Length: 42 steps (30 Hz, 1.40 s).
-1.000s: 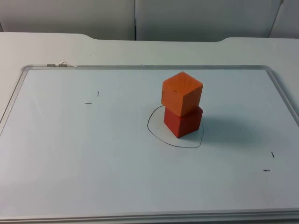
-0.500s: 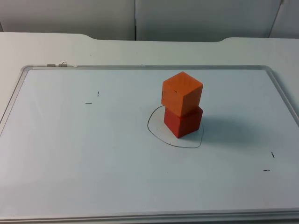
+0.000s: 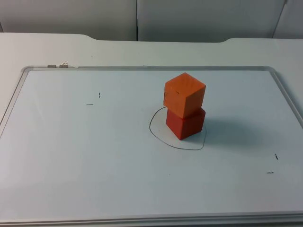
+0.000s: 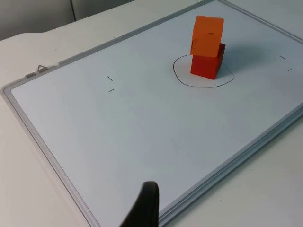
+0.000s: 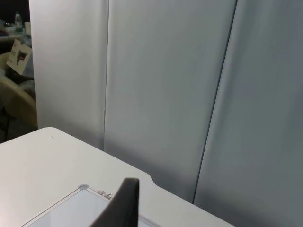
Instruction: Pick up one cube with the left hand and another cube with the right hand. First place the cube in the right hand at the target position, then stack the cube in the left hand on top.
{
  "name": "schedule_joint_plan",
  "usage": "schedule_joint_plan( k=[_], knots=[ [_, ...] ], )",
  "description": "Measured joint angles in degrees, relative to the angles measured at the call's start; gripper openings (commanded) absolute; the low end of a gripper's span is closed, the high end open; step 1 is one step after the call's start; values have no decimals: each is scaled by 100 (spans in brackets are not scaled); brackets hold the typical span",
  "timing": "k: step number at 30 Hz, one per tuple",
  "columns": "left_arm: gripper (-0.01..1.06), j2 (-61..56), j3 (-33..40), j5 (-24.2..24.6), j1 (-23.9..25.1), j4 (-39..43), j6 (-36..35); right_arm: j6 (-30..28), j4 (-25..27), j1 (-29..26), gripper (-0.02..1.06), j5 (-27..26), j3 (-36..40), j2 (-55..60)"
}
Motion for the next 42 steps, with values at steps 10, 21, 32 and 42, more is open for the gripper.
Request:
schedule_joint_plan(
  k=[10, 21, 32, 42],
  knots=[
    [84, 0, 9, -11, 0, -32, 0, 0, 0, 0, 105, 22, 0, 0],
    [84, 0, 9, -11, 0, -32, 36, 0, 0, 0, 105, 22, 0, 0],
    [105, 0, 9, -11, 0, -75, 111, 0, 0, 0, 105, 22, 0, 0],
    [105, 0, 9, -11, 0, -75, 111, 0, 0, 0, 105, 22, 0, 0]
  ],
)
